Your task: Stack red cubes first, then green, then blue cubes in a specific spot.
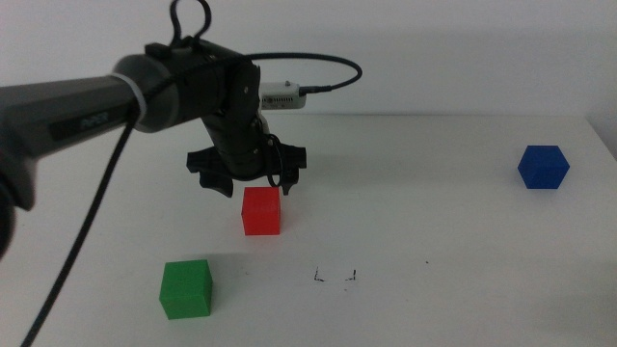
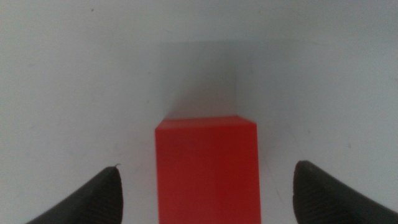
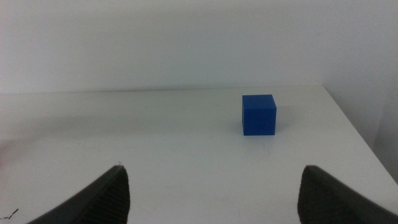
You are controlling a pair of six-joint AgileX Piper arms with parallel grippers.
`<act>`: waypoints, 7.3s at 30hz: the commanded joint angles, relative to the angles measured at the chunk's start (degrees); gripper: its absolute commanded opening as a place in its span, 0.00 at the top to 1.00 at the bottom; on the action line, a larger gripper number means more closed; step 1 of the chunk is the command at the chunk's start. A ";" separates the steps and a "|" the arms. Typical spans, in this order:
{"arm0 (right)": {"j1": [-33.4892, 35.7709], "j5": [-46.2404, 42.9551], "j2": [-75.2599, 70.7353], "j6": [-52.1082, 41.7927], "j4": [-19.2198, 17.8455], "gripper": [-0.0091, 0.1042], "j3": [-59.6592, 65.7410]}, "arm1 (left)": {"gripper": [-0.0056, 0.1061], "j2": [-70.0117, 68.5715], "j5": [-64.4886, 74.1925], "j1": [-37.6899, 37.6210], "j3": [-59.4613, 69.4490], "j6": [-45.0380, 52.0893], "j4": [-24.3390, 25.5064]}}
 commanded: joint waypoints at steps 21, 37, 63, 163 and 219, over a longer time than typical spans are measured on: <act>-0.47 -0.47 -0.28 -0.59 -0.76 0.10 0.22 | 0.89 -1.73 0.19 -8.83 -0.41 -7.22 -1.82; -0.47 -0.47 -0.28 -0.59 -0.76 0.10 0.22 | 0.90 4.34 -0.94 -15.57 -0.41 -14.52 -1.76; -0.47 -0.47 -0.28 -0.59 -0.76 0.10 0.22 | 0.11 -25.96 9.58 -9.49 16.66 -10.25 10.33; -0.47 -0.47 -0.28 -0.59 -0.76 0.10 0.22 | 0.11 -56.13 11.77 -9.77 13.05 23.20 -9.43; -4.82 33.57 86.37 -0.13 -0.76 0.10 -70.16 | 0.11 -68.15 0.66 -9.77 20.72 24.89 -14.17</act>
